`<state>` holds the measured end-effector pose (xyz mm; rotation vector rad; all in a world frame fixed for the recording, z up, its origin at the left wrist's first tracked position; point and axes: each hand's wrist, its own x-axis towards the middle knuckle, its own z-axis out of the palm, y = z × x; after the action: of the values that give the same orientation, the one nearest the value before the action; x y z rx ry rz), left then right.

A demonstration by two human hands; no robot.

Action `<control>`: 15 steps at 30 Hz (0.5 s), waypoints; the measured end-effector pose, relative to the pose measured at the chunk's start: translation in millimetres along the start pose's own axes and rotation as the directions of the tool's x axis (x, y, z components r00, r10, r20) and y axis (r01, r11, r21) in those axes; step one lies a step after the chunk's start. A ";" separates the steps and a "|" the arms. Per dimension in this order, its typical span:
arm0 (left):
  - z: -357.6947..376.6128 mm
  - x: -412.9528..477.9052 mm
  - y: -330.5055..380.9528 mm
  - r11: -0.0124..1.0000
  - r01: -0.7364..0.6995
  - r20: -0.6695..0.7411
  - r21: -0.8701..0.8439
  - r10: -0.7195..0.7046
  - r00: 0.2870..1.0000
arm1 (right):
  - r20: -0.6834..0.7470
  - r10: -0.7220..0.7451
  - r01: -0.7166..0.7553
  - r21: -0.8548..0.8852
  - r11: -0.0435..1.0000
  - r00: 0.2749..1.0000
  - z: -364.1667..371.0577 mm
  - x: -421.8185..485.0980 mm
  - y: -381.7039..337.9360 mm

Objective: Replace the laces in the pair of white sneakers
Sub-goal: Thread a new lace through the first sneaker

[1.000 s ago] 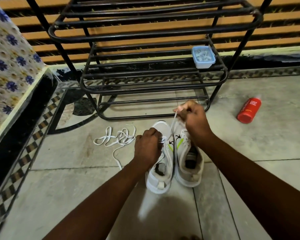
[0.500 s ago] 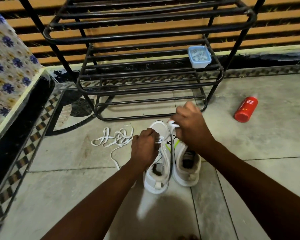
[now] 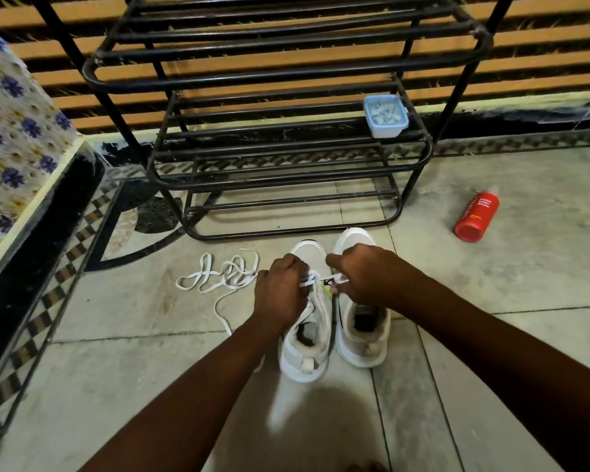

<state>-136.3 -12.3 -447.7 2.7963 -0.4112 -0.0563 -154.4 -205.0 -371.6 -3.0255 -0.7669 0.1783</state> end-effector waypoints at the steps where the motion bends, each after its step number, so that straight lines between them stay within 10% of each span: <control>1: 0.2 0.1 0.4 1.000 0.001 0.001 -0.001 -0.001 1.000 | 0.018 -0.005 0.006 -0.060 0.998 1.000 -4.0 0.6 -1.9; 15: 1.0 -0.5 3.9 1.000 0.004 -0.007 -0.002 -0.004 1.000 | -0.265 -0.053 0.054 -0.005 0.999 0.963 -49.9 -2.4 -17.0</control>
<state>-137.9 -16.0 -447.4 2.7947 -0.4033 -0.0481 -158.8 -190.5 -321.0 -2.9345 -0.8200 -0.2229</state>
